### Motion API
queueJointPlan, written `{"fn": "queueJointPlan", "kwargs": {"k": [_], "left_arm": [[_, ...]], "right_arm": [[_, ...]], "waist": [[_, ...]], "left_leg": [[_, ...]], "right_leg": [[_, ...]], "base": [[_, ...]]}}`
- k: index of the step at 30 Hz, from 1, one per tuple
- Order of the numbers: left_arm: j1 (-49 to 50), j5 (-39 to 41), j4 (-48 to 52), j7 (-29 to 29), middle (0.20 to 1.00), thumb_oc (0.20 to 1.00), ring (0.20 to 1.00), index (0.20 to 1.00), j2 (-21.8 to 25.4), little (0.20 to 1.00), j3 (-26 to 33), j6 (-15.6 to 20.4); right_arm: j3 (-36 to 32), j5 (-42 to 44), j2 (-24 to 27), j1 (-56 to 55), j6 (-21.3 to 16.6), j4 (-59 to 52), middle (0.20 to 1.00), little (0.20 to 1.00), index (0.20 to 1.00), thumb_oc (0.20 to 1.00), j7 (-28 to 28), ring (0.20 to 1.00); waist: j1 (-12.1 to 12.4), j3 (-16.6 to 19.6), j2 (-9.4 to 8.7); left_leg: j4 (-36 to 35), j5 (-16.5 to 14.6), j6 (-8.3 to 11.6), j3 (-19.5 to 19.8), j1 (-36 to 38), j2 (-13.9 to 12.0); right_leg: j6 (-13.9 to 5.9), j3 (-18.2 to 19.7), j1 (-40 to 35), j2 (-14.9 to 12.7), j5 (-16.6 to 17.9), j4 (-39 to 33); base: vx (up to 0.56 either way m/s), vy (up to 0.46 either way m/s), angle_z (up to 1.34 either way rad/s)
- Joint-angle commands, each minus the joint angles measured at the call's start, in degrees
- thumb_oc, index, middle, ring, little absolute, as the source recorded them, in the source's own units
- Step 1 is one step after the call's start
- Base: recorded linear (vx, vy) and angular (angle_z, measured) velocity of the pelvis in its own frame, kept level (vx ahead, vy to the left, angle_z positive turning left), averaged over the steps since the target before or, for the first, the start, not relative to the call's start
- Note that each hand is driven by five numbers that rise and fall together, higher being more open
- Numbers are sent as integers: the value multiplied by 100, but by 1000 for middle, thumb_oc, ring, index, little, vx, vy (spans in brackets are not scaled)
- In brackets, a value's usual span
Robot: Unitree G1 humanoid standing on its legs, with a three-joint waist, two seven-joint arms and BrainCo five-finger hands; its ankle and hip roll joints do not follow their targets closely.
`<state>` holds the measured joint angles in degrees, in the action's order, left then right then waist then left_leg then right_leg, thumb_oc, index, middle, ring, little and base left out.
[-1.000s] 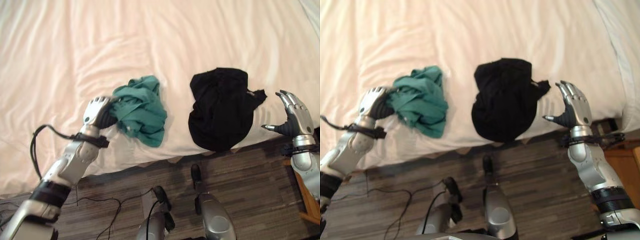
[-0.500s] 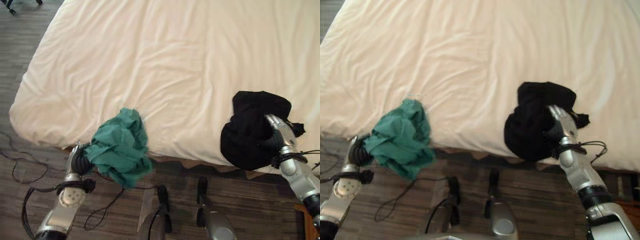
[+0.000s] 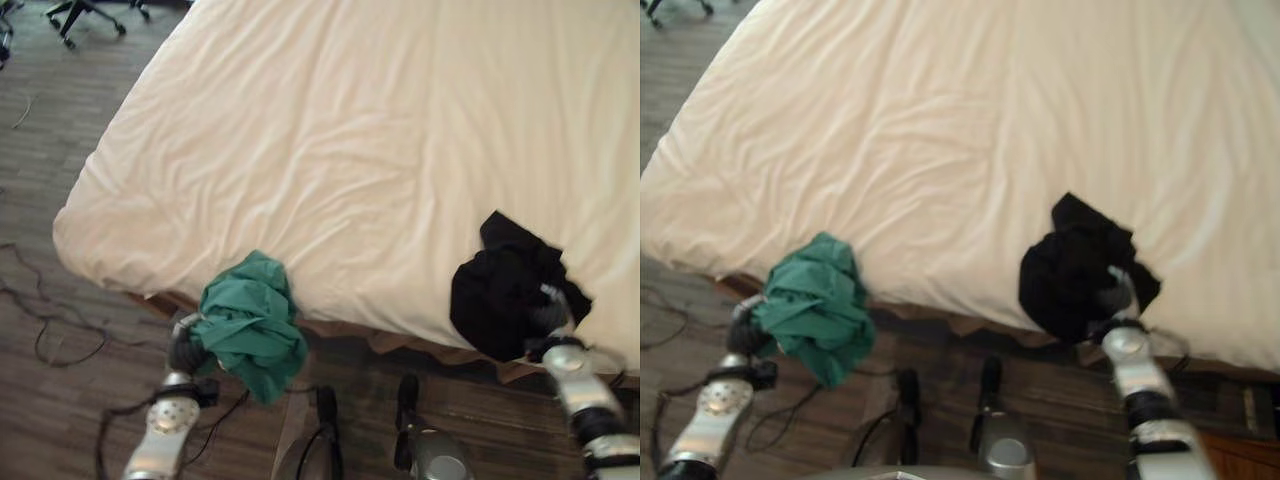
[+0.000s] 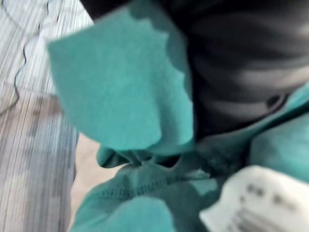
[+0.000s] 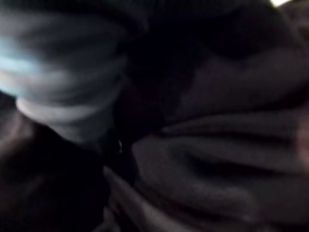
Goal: Tidy up the quilt and then pick up the clothes from the bed and put them into the laundry hamper.
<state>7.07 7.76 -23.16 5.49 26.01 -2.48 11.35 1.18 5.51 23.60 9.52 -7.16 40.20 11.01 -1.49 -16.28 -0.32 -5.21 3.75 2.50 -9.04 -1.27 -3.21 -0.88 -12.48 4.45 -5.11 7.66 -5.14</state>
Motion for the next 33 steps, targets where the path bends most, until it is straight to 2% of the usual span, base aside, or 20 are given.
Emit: {"fn": "queueJointPlan", "kwargs": {"k": [1,6,9,10,11,13,15,19,20,22,23,24,25,27,28,29,30,31,32,33], "left_arm": [[-23,-225,-147,-140,200,200,200,200,-17,200,-66,38],[439,4,-33,-274,200,200,200,200,-238,200,-6,-116],[769,98,249,-242,200,200,200,200,-340,200,81,-114],[769,98,250,-242,200,200,200,200,-339,200,83,-115],[768,168,324,-156,200,200,200,200,-373,200,54,-34],[769,210,350,-146,200,200,200,200,-379,200,54,-3],[672,399,261,33,200,200,200,200,-456,200,116,126],[696,617,289,146,200,200,200,200,-464,200,176,300],[693,617,290,146,200,200,200,200,-464,200,178,299],[496,604,323,316,200,200,200,200,-434,200,13,395],[222,617,417,505,200,200,200,200,-455,200,-154,461],[169,628,476,569,200,200,200,200,-458,200,-205,481],[147,662,535,621,200,200,200,200,-466,200,-215,508],[141,739,589,668,200,200,200,200,-441,200,-167,548],[144,743,594,668,200,200,200,200,-435,200,-172,546],[150,815,549,648,200,200,200,200,-451,200,-130,549],[153,819,550,645,200,200,200,200,-443,200,-134,548],[170,843,425,629,200,200,200,200,-457,200,-121,493],[172,844,425,629,200,200,200,200,-455,200,-121,493],[262,859,349,599,200,200,200,200,-479,200,-141,425]], "right_arm": [[636,483,-506,-825,0,131,200,200,200,200,-683,200],[264,790,-734,-1792,6,-442,200,200,200,200,-868,200],[10,799,-790,-2365,-78,-850,200,200,200,200,-973,200],[11,799,-790,-2364,-77,-850,200,200,200,200,-973,200],[132,775,-756,-2378,-154,-968,200,200,200,200,-936,200],[246,762,-758,-2321,-169,-987,200,200,200,200,-958,200],[658,617,-663,-2000,-205,-1070,200,200,200,200,-923,200],[1172,427,-532,-1647,-380,-1562,200,200,200,200,-912,200],[1172,427,-533,-1643,-381,-1560,200,200,200,200,-912,200],[1201,263,-406,-1363,-514,-1707,200,200,200,200,-681,200],[919,113,-257,-1233,-623,-1958,200,200,200,200,-333,200],[838,104,-246,-1223,-644,-2062,200,200,200,200,-229,200],[785,107,-265,-1240,-650,-2119,200,200,200,200,-148,200],[653,117,-322,-1260,-667,-2152,200,200,200,200,-30,200],[650,116,-326,-1262,-670,-2148,200,200,200,200,-28,200],[592,158,-404,-1275,-615,-2110,200,200,200,200,35,200],[589,157,-410,-1279,-614,-2108,200,200,200,200,36,200],[575,210,-553,-1390,-551,-2028,200,200,200,200,38,200],[576,209,-555,-1391,-551,-2029,200,200,200,200,38,200],[589,253,-728,-1620,-453,-1923,200,200,200,200,-25,200]], "waist": [[-257,449,-214],[-480,549,-269],[-701,471,-248],[-697,486,-246],[-720,526,-202],[-676,552,-184],[-390,613,-148],[136,522,-54],[127,532,-54],[544,442,22],[630,449,23],[530,488,-23],[473,483,-44],[480,542,-43],[463,535,-43],[602,634,-74],[580,633,-78],[680,717,-134],[667,719,-136],[754,793,-105]], "left_leg": [[21,-350,191,-370,171,-186],[21,-394,159,-577,378,-252],[21,-403,133,-550,455,-271],[21,-390,135,-555,433,-275],[21,-383,110,-435,354,-240],[21,-380,100,-382,336,-217],[21,-377,97,-162,384,-181],[21,-264,146,326,288,-148],[21,-251,146,335,266,-148],[21,-4,348,801,-121,-78],[26,79,348,283,-429,-213],[76,-133,311,-393,-385,-388],[135,-127,280,-974,-382,-536],[166,-116,306,-1722,-248,-809],[169,-115,309,-1699,-248,-806],[317,-93,386,-1844,-74,-943],[327,-94,388,-1814,-81,-939],[415,-148,466,-1642,11,-950],[419,-149,464,-1627,3,-947],[273,-211,417,-1311,41,-826]], "right_leg": [[-882,202,-118,-489,-501,278],[-923,316,-40,-406,-587,796],[-1063,846,144,-162,-647,1441],[-1058,850,164,-157,-629,1430],[-936,1270,49,8,-827,1216],[-844,1287,-42,31,-892,1084],[-769,1107,-373,16,-947,712],[-752,504,-712,-20,-958,309],[-751,495,-698,-19,-945,302],[-735,-143,-776,-69,-975,135],[-743,-948,-816,-250,-1014,48],[-784,-1212,-871,-348,-1074,47],[-767,-1455,-932,-423,-1057,51],[-759,-2055,-1092,-573,-937,76],[-765,-2081,-1111,-572,-936,73],[-765,-2537,-1218,-756,-765,126],[-774,-2567,-1236,-759,-764,125],[-801,-2900,-1312,-942,-675,271],[-804,-2915,-1317,-944,-676,273],[-866,-3048,-1368,-1041,-768,625]], "base": [[17,80,-40],[-25,102,-38],[-53,32,-34],[-59,-8,-7],[-39,-10,-2],[14,-53,7],[112,-128,33],[32,-74,68],[-64,-38,90],[-200,-28,139],[-204,55,241],[-170,135,268],[-82,146,342],[-114,177,339],[-42,278,265],[4,195,162],[14,452,157],[12,257,226],[79,486,238],[140,377,204]]}}
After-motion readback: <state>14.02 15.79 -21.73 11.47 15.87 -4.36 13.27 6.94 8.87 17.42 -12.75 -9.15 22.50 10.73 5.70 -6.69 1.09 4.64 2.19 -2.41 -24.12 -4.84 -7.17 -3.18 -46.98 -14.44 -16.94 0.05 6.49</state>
